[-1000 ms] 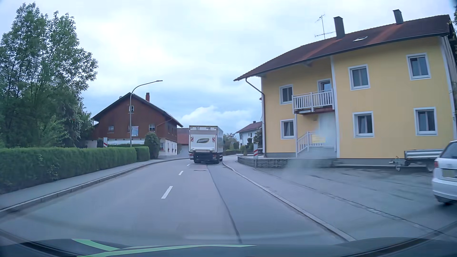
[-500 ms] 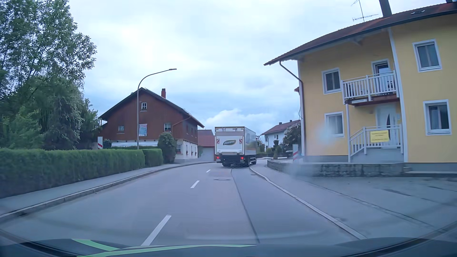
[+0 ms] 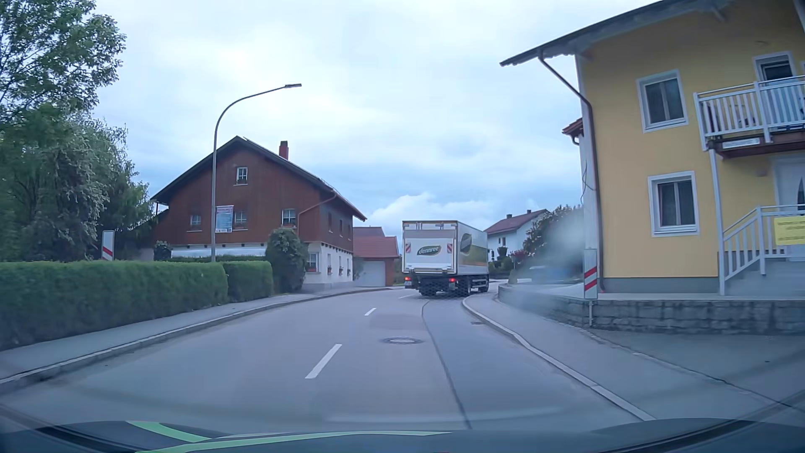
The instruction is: Follow the waypoints while adhering to traffic rules and regulations
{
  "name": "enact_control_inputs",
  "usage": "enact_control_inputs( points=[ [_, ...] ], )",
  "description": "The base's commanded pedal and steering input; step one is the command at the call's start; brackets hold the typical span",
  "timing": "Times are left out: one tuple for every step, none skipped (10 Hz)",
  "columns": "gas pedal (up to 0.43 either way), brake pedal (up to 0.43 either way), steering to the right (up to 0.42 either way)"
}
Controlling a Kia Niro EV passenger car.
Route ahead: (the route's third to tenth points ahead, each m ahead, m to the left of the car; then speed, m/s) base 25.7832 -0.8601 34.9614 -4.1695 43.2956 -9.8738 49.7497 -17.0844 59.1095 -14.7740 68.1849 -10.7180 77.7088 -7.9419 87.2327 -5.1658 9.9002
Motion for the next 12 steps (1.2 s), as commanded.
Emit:
enact_control_inputs(
  points=[
    [0.087,0.0,-0.011],
    [0.087,0.0,-0.006],
    [0.087,0.0,-0.002],
    [0.079,0.0,0.0],
    [0.067,0.0,0.0],
    [0.047,0.0,0.003],
    [0.0,0.0,0.014],
    [0.0,0.0,0.02],
    [0.0,0.0,0.024],
    [0.0,0.0,0.026],
    [0.0,0.0,0.026],
    [0.0,0.0,0.031]
  ],
)
